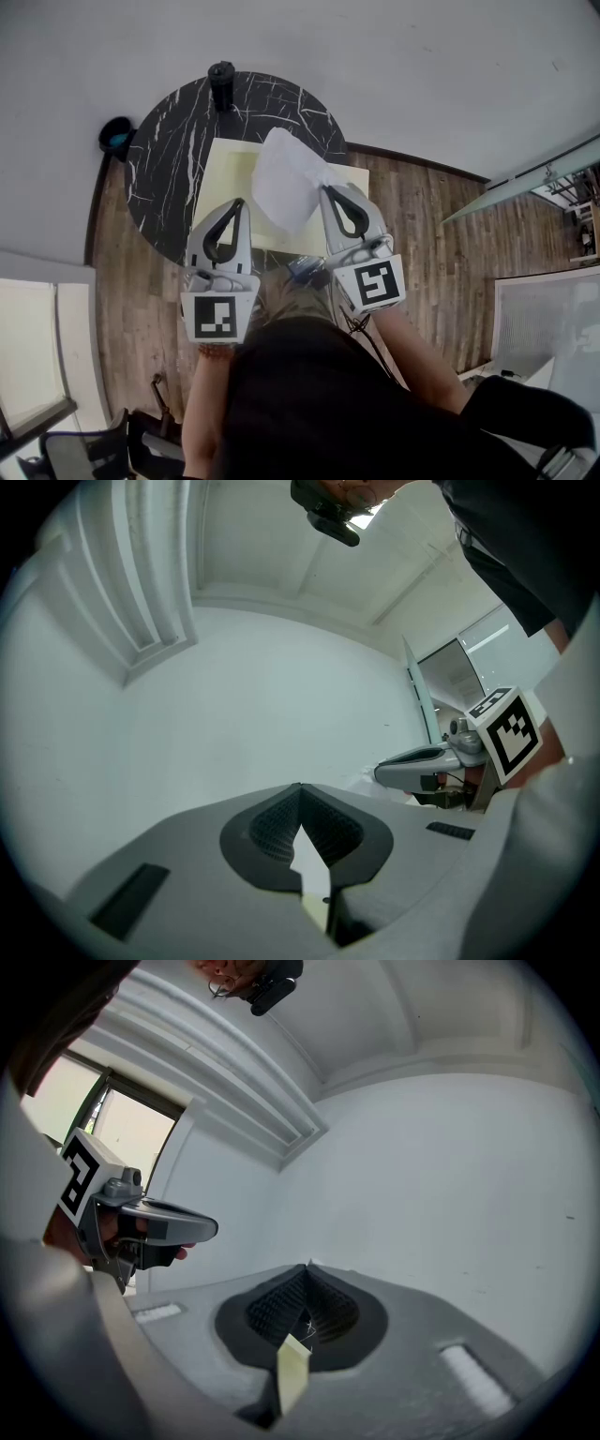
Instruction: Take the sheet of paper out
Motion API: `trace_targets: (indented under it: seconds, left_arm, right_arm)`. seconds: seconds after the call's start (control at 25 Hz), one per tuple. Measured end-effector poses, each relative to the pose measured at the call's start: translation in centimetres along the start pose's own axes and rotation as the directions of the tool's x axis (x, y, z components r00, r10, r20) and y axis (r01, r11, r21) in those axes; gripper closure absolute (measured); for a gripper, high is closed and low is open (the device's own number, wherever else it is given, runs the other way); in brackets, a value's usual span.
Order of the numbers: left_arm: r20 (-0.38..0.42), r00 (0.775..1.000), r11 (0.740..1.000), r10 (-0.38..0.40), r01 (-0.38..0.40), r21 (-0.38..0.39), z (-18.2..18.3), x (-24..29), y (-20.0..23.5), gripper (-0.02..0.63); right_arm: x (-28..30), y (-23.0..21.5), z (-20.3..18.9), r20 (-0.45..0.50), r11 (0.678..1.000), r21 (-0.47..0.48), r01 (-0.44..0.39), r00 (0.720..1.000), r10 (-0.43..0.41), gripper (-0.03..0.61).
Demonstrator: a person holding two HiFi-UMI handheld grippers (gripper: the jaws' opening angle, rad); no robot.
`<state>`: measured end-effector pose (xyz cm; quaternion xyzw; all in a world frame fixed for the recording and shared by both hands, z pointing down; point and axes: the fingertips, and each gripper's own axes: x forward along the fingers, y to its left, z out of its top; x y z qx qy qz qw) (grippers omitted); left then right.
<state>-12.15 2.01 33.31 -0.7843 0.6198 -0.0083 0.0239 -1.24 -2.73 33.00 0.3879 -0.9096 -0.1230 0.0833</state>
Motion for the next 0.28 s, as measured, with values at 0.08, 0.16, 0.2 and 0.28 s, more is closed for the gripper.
trace_targets:
  seconds: [0.08, 0.16, 0.2, 0.28]
  left_arm:
    - [-0.001, 1.0, 1.0, 0.001, -0.001, 0.001, -0.1, 0.04, 0.08, 0.615]
    - [-0.001, 1.0, 1.0, 0.002, -0.002, 0.005, -0.2, 0.12, 0.14, 0.615]
    - [-0.001, 1.0, 1.0, 0.003, -0.003, 0.005, -0.26, 0.17, 0.15, 0.615]
    - [-0.006, 1.0, 1.0, 0.006, -0.006, -0.002, -0.44, 0.3, 0.17, 0.615]
  right_arm:
    - [0.08, 0.2, -0.07, -0.005, 1.0, 0.004, -0.008, 1.0, 0.008, 0.581]
    - [0.16, 0.08, -0.27, 0.004, 1.0, 0.003, -0.006, 1.0, 0.006, 0.581]
    - [0.21, -0.05, -0.38, 0.006, 1.0, 0.003, -0.004, 1.0, 0.004, 0.581]
    - [0.3, -0.33, -0.61, 0.006, 1.0, 0.003, 0.001, 1.0, -0.001, 0.581]
